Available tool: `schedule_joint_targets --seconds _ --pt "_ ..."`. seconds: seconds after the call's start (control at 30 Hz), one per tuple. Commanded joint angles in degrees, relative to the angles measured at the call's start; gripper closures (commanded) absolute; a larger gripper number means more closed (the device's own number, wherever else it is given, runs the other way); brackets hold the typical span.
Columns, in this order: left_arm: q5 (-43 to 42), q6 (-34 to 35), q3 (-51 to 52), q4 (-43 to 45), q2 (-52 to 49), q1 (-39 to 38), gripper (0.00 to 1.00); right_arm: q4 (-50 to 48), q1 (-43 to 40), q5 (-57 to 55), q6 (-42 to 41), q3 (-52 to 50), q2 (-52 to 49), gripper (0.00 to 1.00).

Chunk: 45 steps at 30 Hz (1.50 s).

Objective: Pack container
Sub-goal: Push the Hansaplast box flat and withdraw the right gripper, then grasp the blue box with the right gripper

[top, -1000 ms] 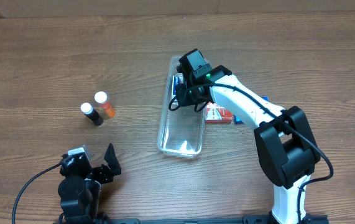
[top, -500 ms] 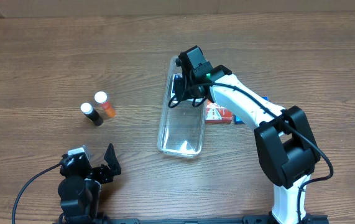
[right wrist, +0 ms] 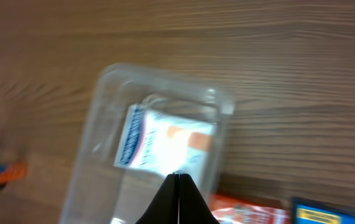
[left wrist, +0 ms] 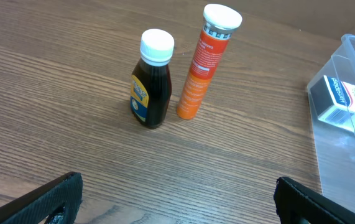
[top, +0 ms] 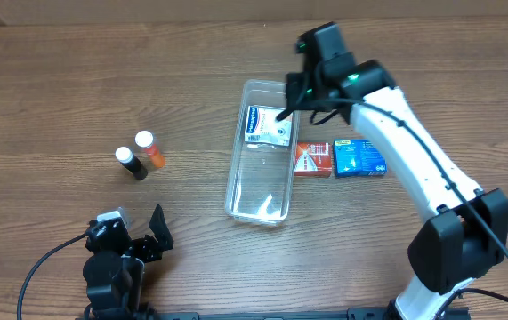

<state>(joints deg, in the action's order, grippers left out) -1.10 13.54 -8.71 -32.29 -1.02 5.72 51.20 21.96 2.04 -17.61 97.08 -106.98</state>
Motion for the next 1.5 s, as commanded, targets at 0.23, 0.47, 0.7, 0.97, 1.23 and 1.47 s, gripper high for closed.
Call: schedule_joint_targets --seconds 0.23,0.47,0.7,0.97,1.23,1.47 --pt "0.0 0.8 0.2 0.0 0.5 0.0 0.00 -0.4 -3.7 -1.3 -5.0 -1.3 -10.0 0.96" --pt "0.0 0.8 0.2 0.0 0.5 0.0 0.00 -3.1 -3.3 9.8 -5.0 -1.3 -10.9 0.96" --pt "0.0 0.8 0.2 0.0 0.5 0.0 0.00 -5.3 -1.6 12.9 -5.0 -1.3 -10.9 0.96" --pt "0.0 0.8 0.2 0.0 0.5 0.0 0.00 -4.5 -2.8 5.2 -4.9 -0.3 -10.7 0.96" --pt "0.0 0.8 0.2 0.0 0.5 0.0 0.00 6.3 -14.5 3.6 -4.6 3.0 -2.4 0.41" --pt "0.0 0.8 0.2 0.0 0.5 0.0 0.00 18.2 -19.2 3.9 -6.0 1.9 -1.2 0.00"
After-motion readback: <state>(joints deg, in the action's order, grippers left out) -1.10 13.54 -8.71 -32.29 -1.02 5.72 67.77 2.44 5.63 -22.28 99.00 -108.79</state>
